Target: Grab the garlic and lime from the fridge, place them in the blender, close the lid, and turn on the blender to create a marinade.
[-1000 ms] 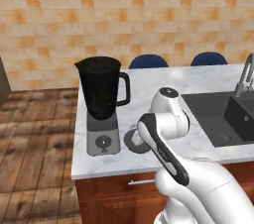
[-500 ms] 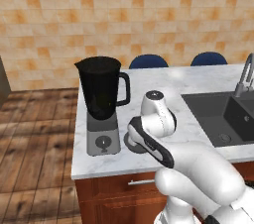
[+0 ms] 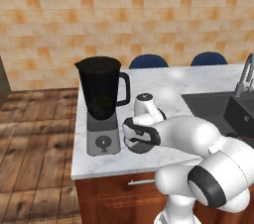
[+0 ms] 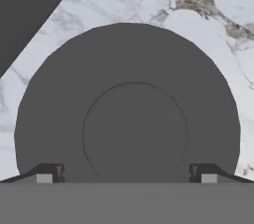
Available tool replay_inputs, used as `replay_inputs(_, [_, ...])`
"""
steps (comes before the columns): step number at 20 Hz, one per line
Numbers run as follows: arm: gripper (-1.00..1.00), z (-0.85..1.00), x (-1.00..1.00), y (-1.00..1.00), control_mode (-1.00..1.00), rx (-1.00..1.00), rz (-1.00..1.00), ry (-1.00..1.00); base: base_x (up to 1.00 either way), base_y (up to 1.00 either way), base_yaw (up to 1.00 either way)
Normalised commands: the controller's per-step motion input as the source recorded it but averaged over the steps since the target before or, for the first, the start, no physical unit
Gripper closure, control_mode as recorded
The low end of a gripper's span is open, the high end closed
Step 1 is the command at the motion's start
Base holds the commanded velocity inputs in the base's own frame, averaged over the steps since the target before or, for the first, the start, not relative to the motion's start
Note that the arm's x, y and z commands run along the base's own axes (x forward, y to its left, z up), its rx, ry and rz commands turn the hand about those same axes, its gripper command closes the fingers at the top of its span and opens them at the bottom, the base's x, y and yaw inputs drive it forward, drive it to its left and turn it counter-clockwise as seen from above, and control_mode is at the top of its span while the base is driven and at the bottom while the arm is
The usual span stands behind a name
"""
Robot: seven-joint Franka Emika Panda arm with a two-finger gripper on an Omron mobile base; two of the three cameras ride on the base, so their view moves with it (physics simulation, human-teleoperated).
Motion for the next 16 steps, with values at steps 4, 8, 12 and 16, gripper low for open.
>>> replay_inputs(4, [-1.0, -0.08, 0.34, 0.0, -1.0, 0.0, 0.0, 0.02, 0.0, 0.0, 0.0])
replay_inputs(8, [-1.0, -0.34, 0.14, 0.0, -1.0, -0.02, 0.0, 0.02, 0.0, 0.0, 0.0])
replay_inputs(12, [-1.0, -0.66, -0.07, -0.02, -1.0, 0.0, 0.0, 0.0, 0.0, 0.0, 0.0])
replay_inputs(16, [1.0, -0.69, -0.19, -0.13, -1.0, 0.0, 0.0, 0.0, 0.0, 0.0, 0.0])
